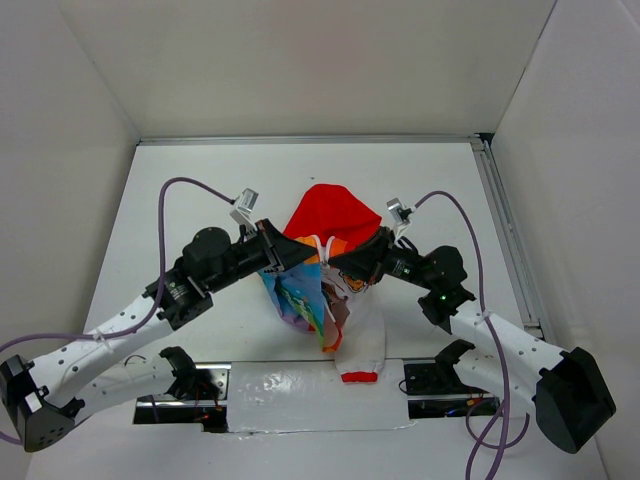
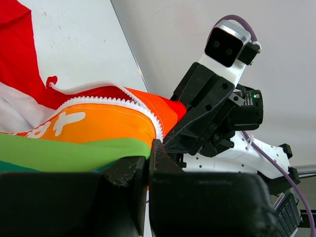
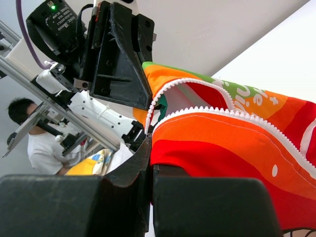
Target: Zip up the jacket
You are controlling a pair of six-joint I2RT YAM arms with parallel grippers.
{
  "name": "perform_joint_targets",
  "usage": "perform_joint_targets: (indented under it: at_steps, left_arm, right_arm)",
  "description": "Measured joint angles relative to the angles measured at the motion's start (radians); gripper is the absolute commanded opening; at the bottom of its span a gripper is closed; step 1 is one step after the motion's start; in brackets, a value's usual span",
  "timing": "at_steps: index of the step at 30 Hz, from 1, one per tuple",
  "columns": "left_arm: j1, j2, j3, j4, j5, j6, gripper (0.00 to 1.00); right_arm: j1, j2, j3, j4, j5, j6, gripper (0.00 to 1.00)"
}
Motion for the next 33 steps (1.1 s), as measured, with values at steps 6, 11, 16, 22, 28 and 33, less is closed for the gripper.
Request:
perform_joint_targets:
  at_steps: [6,11,16,22,28,33]
  left_arm:
    - [0.000,0.016,0.000,0.004,0.004,0.000,0.00]
    - [0.000,0.016,0.000,0.004,0.003,-0.001,0.00]
    - [0.000,0.013,0.000,0.004,0.002,-0.004,0.00]
    - [0.000,-0.001,0.000,0.004,-0.009,-0.005,0.00]
    - [0.000,-0.004,0.000,0.003,-0.010,-0.005,0.00]
    - [0.000,-0.003,0.000,0.003,-0.010,-0.005,0.00]
  right_arm:
    - [0.000,0.000,0.000,0.009,0.000,0.011,0.00]
    - [0.000,0.000,-0.002,0.015,0.003,0.018,0.00]
    - [0.000,0.000,-0.002,0.012,0.001,0.017,0.00]
    - [0.000,0.001,-0.002,0.010,-0.016,0.017,0.00]
    - [0.000,0.003,-0.002,0.009,-0.021,0.018,0.00]
    - [0.000,0.003,-0.002,0.009,-0.014,0.021,0.00]
